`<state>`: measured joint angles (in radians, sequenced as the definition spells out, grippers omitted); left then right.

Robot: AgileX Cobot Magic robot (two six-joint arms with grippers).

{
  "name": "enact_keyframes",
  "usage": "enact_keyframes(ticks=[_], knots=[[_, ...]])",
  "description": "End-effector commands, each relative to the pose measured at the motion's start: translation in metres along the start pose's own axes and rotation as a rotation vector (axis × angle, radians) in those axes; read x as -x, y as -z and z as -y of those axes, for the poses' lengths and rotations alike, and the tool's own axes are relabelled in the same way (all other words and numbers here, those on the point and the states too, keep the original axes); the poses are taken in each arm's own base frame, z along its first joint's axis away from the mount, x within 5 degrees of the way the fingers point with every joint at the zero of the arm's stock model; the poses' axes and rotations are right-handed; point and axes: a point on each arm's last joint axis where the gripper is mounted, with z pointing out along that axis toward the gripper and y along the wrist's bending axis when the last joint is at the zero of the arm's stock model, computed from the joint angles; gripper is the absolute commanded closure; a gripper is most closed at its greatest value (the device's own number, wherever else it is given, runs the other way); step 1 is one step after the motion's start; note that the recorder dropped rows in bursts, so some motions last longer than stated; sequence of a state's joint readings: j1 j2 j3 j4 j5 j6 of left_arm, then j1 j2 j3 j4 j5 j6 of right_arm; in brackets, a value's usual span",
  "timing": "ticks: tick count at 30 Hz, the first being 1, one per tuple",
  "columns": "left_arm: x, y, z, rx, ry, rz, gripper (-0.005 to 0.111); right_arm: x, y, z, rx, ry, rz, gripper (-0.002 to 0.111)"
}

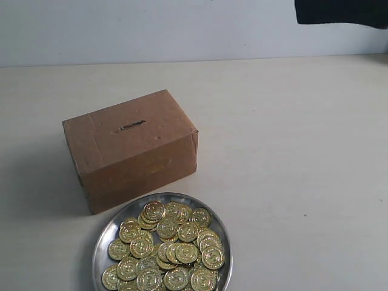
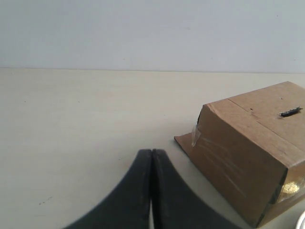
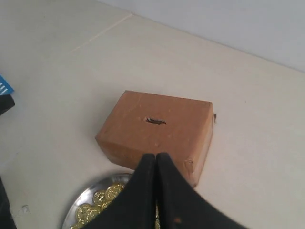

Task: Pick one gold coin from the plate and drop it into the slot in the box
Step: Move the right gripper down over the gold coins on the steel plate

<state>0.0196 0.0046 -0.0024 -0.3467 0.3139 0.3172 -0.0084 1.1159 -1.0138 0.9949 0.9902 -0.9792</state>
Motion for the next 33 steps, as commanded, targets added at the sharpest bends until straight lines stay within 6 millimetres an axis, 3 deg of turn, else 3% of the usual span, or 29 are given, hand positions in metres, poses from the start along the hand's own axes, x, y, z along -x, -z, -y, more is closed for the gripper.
enact_keyframes(ticks=[1,9,20,33], knots=[[0.000,0.000,0.000,-0.002,-0.002,0.004,0.107,-0.004,-0.032,0.017,0.003,0.046,-0.077,0.108],[0.000,0.000,0.000,-0.002,-0.002,0.004,0.107,-0.023,-0.089,0.014,0.007,0.218,-0.262,0.108],[0.000,0.000,0.000,-0.002,-0.002,0.004,0.107,-0.040,-0.130,-0.014,0.005,0.464,-0.413,0.108],[0.000,0.000,0.000,-0.002,-0.002,0.004,0.107,-0.082,-0.185,-0.052,0.103,0.472,-0.611,0.108]])
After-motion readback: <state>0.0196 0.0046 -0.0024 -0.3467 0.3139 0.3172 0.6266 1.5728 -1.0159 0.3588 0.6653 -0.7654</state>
